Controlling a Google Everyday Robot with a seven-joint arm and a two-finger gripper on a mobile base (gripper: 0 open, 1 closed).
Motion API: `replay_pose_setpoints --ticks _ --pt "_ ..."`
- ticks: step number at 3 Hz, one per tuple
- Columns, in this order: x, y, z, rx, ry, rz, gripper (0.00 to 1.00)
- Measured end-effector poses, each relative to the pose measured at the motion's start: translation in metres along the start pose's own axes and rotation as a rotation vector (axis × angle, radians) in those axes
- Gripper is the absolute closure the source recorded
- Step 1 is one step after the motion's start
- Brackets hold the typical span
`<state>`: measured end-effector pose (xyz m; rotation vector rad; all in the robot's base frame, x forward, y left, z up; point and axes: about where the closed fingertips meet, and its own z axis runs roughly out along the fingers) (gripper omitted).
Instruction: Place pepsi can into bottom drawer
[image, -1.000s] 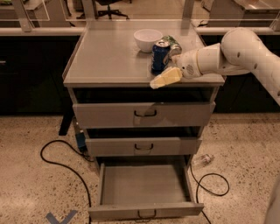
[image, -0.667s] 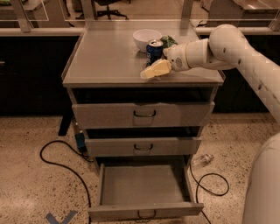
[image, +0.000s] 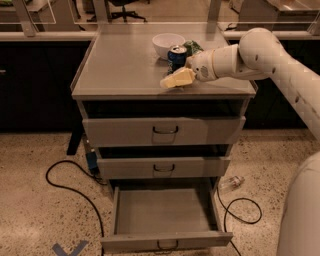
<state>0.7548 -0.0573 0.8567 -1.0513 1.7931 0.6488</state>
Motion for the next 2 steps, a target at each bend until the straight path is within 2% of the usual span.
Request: replay_pose_setpoints --ticks 2 --pt "0.0000 0.0000 0.0001 0.000 0.000 0.000 0.65"
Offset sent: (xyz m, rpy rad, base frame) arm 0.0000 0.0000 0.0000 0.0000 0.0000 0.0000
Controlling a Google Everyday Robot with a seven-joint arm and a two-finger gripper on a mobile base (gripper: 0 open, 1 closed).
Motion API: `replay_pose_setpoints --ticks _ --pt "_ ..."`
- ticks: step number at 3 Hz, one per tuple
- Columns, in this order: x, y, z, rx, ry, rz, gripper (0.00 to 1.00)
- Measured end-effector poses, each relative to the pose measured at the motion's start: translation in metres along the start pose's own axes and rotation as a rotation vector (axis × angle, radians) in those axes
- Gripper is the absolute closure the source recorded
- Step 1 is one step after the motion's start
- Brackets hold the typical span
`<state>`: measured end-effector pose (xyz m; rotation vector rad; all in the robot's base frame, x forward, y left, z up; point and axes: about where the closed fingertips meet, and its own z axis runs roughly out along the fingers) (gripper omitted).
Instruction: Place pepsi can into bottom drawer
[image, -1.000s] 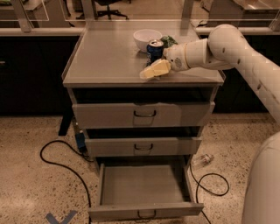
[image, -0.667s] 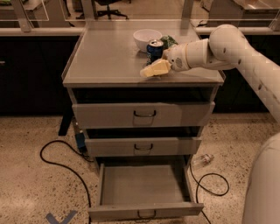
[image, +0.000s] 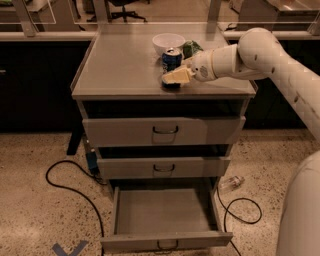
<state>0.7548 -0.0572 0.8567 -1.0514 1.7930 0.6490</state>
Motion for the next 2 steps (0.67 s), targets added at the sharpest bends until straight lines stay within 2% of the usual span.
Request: replay_pose_setpoints --ticks 1,2 --pt "0.0000 0.0000 0.0000 0.000 0.000 0.000 0.89" --pt "0.0000 0.0000 0.0000 0.000 0.000 0.000 1.00"
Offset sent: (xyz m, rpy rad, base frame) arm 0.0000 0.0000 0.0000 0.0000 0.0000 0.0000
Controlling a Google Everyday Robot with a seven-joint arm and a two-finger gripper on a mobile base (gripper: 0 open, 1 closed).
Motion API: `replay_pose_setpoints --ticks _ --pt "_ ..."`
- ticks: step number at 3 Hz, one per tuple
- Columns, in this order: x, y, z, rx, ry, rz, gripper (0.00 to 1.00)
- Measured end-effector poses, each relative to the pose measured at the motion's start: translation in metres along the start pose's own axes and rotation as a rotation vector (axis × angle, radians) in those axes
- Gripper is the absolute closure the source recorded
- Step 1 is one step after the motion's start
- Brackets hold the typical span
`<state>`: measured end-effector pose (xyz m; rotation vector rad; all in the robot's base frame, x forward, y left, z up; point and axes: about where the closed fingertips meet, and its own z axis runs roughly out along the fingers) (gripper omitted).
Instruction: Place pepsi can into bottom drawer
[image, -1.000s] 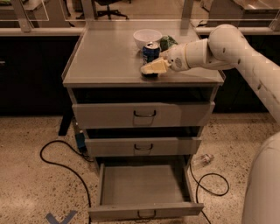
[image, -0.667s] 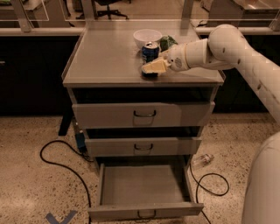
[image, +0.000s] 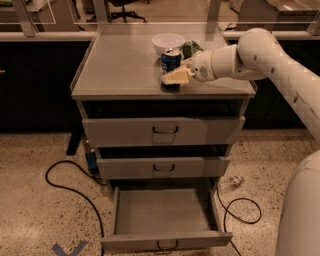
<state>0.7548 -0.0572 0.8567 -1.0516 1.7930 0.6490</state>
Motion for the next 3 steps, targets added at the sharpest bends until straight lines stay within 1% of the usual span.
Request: replay_pose_setpoints --ticks 1,2,3 --pt "-0.002 0.007 -0.002 -0.026 0.017 -0.032 1.00" --pt "0.005 0.034 -0.030 -0.059 0.024 -0.101 1.00" --pt "0.024 0.079 -0.074 -0.071 -0.003 -0.166 1.00"
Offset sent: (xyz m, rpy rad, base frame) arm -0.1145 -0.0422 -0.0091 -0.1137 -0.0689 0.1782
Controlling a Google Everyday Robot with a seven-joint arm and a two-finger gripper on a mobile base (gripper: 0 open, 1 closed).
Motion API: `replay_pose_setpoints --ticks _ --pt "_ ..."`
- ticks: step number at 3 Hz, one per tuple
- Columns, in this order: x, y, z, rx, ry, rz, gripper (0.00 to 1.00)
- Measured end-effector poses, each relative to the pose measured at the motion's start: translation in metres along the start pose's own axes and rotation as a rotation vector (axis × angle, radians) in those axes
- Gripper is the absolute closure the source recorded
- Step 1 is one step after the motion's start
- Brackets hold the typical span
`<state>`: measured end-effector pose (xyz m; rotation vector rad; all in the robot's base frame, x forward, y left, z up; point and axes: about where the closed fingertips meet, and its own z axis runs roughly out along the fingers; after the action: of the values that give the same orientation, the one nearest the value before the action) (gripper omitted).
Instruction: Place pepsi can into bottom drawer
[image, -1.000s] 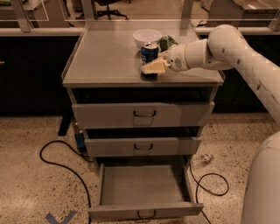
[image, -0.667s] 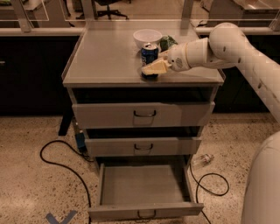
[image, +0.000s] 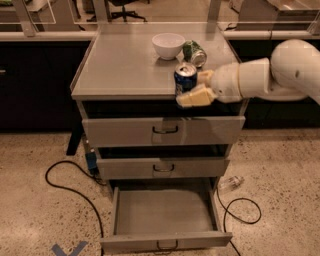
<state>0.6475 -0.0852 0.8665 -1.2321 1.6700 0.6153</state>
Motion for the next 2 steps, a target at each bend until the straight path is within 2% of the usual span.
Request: replay_pose_setpoints --ticks 1,2 --pt "0.029 0.056 -0.032 0.000 -0.038 -0.012 1.00" --pt "0.071 0.073 -0.056 0.018 -0.007 0.034 1.00"
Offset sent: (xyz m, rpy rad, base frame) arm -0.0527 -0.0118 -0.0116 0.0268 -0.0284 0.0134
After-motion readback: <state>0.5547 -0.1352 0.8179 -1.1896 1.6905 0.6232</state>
